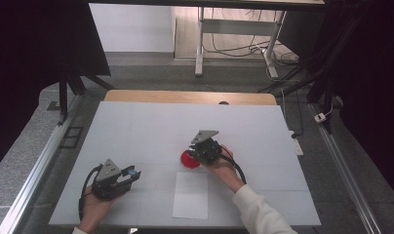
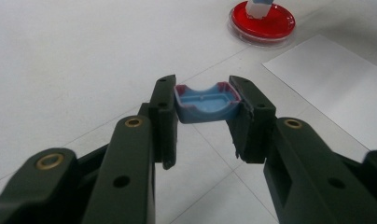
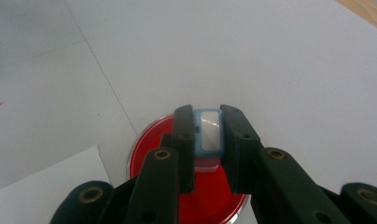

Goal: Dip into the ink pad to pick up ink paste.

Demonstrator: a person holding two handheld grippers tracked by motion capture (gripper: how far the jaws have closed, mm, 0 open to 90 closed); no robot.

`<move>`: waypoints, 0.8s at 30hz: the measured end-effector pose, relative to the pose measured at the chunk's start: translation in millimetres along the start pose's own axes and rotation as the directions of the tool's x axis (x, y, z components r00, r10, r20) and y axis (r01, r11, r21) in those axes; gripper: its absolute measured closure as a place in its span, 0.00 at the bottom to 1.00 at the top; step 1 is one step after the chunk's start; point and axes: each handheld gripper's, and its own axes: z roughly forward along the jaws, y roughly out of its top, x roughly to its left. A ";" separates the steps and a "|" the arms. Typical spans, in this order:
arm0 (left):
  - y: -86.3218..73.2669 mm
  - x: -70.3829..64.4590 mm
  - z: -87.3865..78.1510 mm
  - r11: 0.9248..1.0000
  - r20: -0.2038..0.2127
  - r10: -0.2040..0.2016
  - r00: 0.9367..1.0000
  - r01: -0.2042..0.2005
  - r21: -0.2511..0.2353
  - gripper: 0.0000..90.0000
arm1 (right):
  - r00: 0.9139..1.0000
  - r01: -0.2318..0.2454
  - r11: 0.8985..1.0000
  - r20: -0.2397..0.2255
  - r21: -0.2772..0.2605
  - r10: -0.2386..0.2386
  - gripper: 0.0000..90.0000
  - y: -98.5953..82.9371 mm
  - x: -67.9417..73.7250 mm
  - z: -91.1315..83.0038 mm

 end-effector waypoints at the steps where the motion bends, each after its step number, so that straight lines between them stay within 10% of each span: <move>1: 0.0 -0.1 0.0 1.000 0.000 0.000 1.000 0.000 0.000 0.71 | 1.000 0.001 1.000 0.001 -0.001 -0.001 0.84 -0.1 0.0 0.0; 24: -0.3 2.6 -0.3 1.000 0.000 -0.006 1.000 0.006 -0.002 0.71 | 1.000 0.013 0.998 -0.014 -0.069 -0.014 0.84 5.8 1.5 -20.5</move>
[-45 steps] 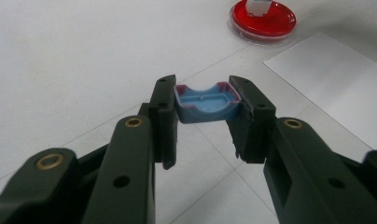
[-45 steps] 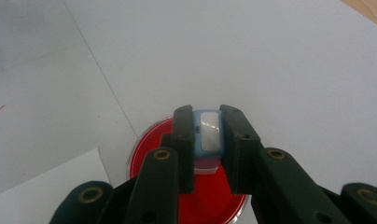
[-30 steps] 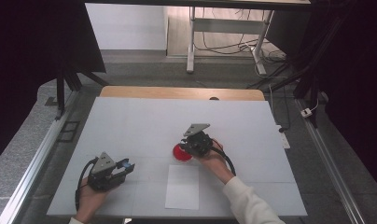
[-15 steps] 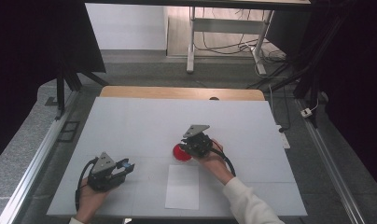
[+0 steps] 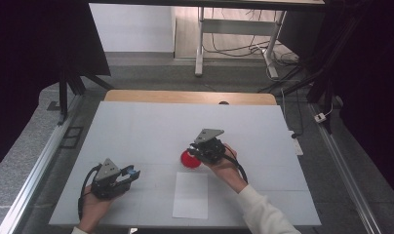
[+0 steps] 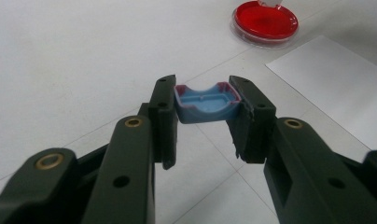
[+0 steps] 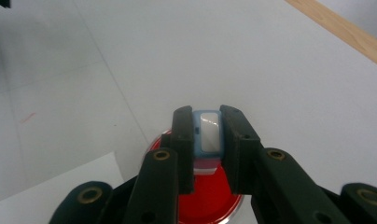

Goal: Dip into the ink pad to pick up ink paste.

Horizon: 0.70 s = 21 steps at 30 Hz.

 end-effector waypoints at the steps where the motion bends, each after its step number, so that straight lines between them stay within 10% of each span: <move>1: 0.1 -0.1 0.1 1.000 0.000 0.002 1.000 -0.002 -0.001 0.71 | 1.000 0.003 1.000 -0.007 0.001 -0.003 0.83 0.2 0.2 -1.1; 21: 0.3 -0.5 -0.1 1.000 -0.001 0.005 1.000 -0.005 0.000 0.71 | 0.997 0.027 0.998 -0.070 0.050 -0.024 0.83 -0.8 7.8 7.2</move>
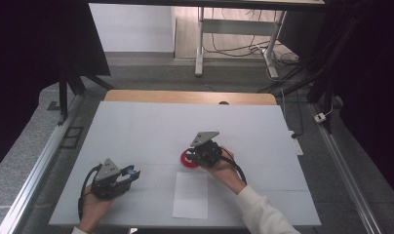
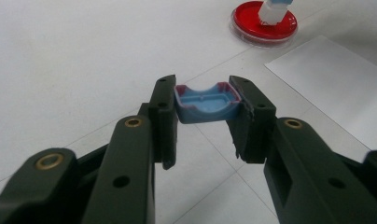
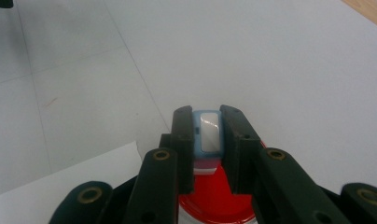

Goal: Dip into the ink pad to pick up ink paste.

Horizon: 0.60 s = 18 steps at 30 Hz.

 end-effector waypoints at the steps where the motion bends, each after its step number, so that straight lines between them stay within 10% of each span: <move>1: 0.0 -0.1 0.1 1.000 0.000 0.000 1.000 0.000 0.000 0.71 | 1.000 0.001 1.000 0.000 0.004 -0.001 0.84 0.1 0.0 -0.2; 18: 0.1 -0.9 0.2 1.000 0.004 0.006 1.000 -0.006 0.002 0.71 | 1.000 -0.001 1.000 0.003 0.015 0.001 0.84 -2.2 -0.1 4.8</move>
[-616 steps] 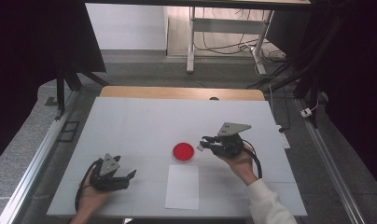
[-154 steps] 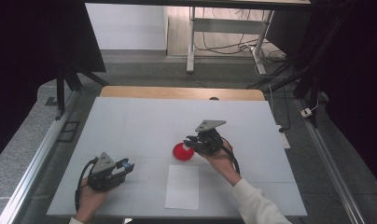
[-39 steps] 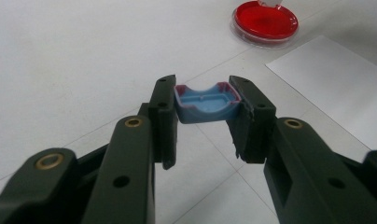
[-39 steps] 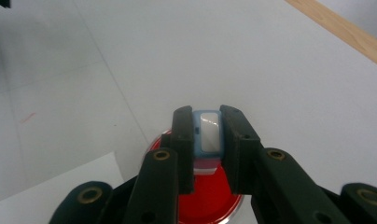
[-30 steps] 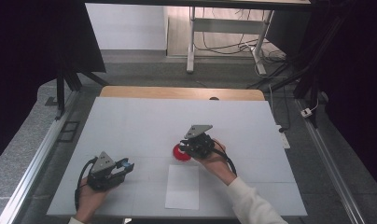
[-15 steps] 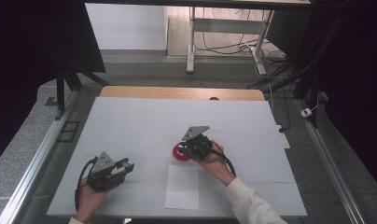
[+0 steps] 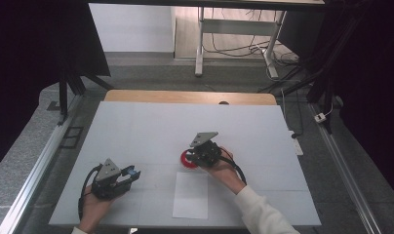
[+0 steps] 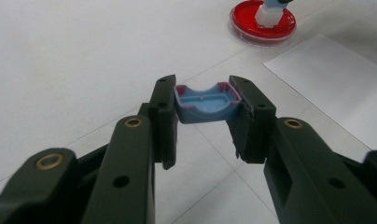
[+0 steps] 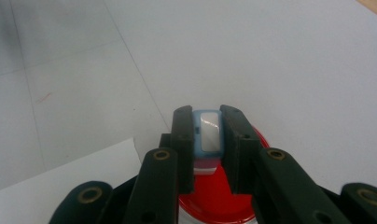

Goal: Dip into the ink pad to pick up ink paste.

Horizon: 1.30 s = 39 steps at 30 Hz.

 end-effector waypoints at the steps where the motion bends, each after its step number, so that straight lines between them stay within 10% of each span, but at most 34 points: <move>1: 0.0 -0.1 0.0 1.000 0.000 0.001 1.000 -0.001 0.001 0.71 | 1.000 0.011 1.000 0.004 0.007 -0.011 0.84 0.1 0.2 0.4; 39: 0.8 -2.6 -0.1 1.000 0.000 0.000 1.000 0.000 -0.002 0.71 | 0.999 -0.042 0.999 -0.010 0.015 0.042 0.84 -4.5 -2.7 3.3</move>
